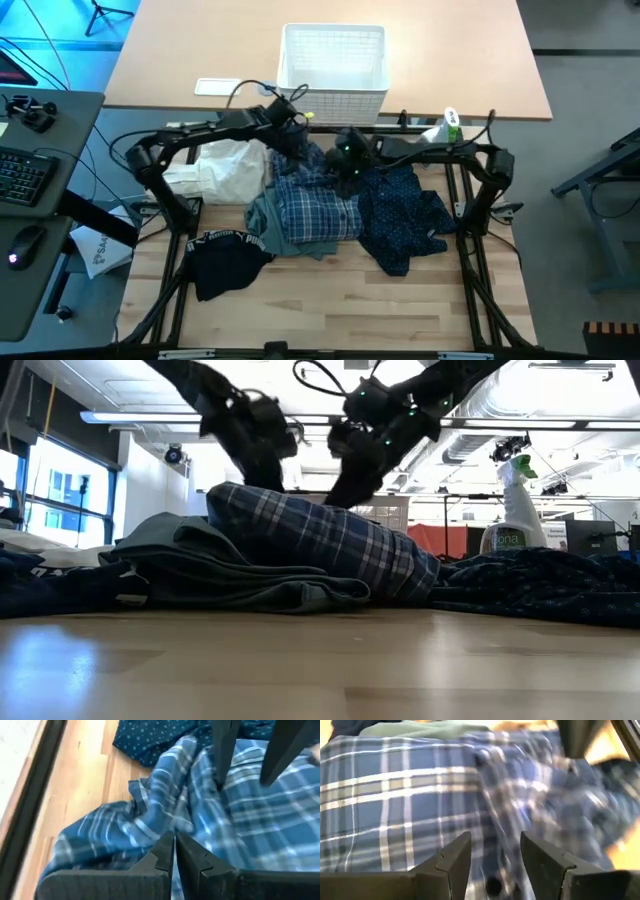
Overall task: Fold Laundry from Bin
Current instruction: Fold the checkered blue polo
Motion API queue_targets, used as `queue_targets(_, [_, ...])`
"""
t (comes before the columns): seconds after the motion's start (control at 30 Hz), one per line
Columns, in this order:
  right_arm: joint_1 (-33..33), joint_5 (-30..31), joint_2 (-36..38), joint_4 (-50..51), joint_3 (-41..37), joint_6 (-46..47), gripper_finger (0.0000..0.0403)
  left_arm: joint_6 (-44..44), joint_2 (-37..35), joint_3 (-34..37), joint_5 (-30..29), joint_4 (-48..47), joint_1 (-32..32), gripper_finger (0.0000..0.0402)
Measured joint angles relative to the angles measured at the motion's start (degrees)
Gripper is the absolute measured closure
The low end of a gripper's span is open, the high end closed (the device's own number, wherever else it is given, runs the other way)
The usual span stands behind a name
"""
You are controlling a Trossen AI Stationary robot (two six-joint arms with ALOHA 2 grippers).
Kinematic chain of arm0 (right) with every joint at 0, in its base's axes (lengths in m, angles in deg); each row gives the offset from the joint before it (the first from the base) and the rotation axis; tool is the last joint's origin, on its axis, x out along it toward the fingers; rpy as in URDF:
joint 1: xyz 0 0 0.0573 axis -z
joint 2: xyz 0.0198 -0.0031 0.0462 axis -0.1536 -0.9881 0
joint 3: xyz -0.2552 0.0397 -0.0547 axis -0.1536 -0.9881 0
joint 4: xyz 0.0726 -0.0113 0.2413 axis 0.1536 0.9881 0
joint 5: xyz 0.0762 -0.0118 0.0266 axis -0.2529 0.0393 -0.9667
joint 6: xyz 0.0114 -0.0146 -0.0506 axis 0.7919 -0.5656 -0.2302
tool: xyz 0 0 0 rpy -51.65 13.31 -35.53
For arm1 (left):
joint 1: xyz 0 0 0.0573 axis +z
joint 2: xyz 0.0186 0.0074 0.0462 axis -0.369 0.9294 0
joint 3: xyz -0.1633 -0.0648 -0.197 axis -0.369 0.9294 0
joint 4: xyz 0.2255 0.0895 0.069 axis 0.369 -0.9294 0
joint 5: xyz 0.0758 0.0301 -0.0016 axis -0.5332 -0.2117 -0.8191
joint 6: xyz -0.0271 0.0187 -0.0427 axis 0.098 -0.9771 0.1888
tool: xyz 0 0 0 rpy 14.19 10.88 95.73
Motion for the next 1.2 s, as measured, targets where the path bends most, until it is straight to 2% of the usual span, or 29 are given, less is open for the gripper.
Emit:
queue_targets(0.07, [-1.0, 1.7, -1.6, -3.3, 0.0, -2.2, 0.0237, 0.1, -2.0, -0.1, -1.5, -2.6, 0.0, 0.0395])
queue_targets(0.2, [-2.1, 9.8, -4.9, -8.4, 0.0, -4.5, 0.0237, 0.8, -5.5, -0.1, -2.6, -7.6, 0.1, 0.0395])
queue_targets(0.27, [-2.1, 9.8, -6.4, -10.3, 0.0, -5.6, 0.0238, 0.8, -6.7, -0.1, -2.7, -9.7, 0.1, 0.0395])
queue_targets(0.33, [-2.1, 7.0, -7.6, -11.2, 0.0, -7.3, 0.0242, 0.8, -7.5, -0.1, -2.7, -11.7, 0.1, 0.0395])
queue_targets(0.43, [-2.5, 6.0, -8.3, -11.2, 0.0, -7.7, 0.0278, 1.5, -9.0, -0.1, -4.2, -14.1, 0.1, 0.0395])
queue_targets(0.53, [-2.7, 8.2, -7.2, -12.3, 0.0, -3.5, 0.0358, 2.8, -11.2, -0.1, -7.6, -15.4, 0.1, 0.0395])
queue_targets(0.6, [-2.3, 10.1, -5.9, -14.5, 0.0, -0.9, 0.0390, 3.6, -12.7, -0.1, -9.1, -15.8, 0.1, 0.0395])
queue_targets(0.73, [-0.6, 16.4, -2.4, -18.1, 0.0, 8.5, 0.0390, 5.5, -15.5, -0.1, -9.3, -15.4, 0.3, 0.0395])
queue_targets(0.8, [1.0, 21.5, -1.2, -18.1, 0.0, 12.7, 0.0399, 5.9, -16.2, -0.1, -9.3, -15.3, 0.3, 0.0395])
queue_targets(0.87, [3.2, 26.8, -0.8, -16.5, 0.0, 16.7, 0.0398, 6.4, -16.4, -0.1, -9.3, -15.1, 0.3, 0.0395])
queue_targets(0.97, [7.0, 31.4, -1.7, -12.4, 0.0, 22.3, 0.0397, 6.5, -15.6, -0.1, -9.3, -14.5, 0.3, 0.0395])
queue_targets(1.07, [10.5, 31.3, -4.3, -9.1, 0.0, 24.4, 0.0401, 8.0, -14.0, 0.0, -9.2, -13.2, 0.2, 0.0395])
queue_targets(1.2, [13.4, 28.1, -8.5, -8.3, 0.0, 27.0, 0.0393, 9.5, -11.3, 0.0, -8.7, -12.5, -0.2, 0.0395])
